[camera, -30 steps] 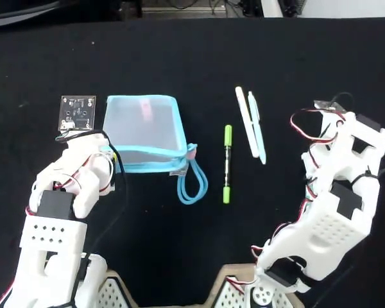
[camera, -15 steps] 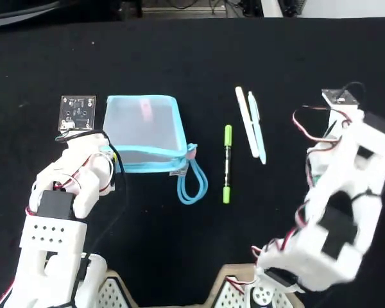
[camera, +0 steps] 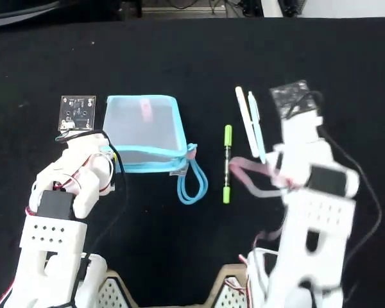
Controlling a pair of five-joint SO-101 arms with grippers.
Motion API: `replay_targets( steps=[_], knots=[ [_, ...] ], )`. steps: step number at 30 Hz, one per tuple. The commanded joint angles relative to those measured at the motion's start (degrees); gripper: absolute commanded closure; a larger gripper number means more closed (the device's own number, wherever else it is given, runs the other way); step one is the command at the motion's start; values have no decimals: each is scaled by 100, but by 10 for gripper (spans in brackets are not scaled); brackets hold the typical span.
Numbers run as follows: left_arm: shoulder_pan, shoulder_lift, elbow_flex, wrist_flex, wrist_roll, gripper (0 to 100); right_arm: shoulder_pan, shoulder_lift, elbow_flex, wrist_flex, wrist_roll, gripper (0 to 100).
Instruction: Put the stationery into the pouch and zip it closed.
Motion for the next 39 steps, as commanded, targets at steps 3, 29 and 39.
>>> replay_targets(
  steps=[3, 29, 39],
  knots=[
    [-31, 18, -40, -62, 53, 970, -2251, -2492, 84, -396, -1284, 984],
    [-22, 26, -40, -70, 53, 970, -5846, -4822, 5437, -7815, -1697, 987],
    [13, 26, -40, -79, 53, 970, -5670, -4541, 5666, -8176, -747, 987]
  ],
)
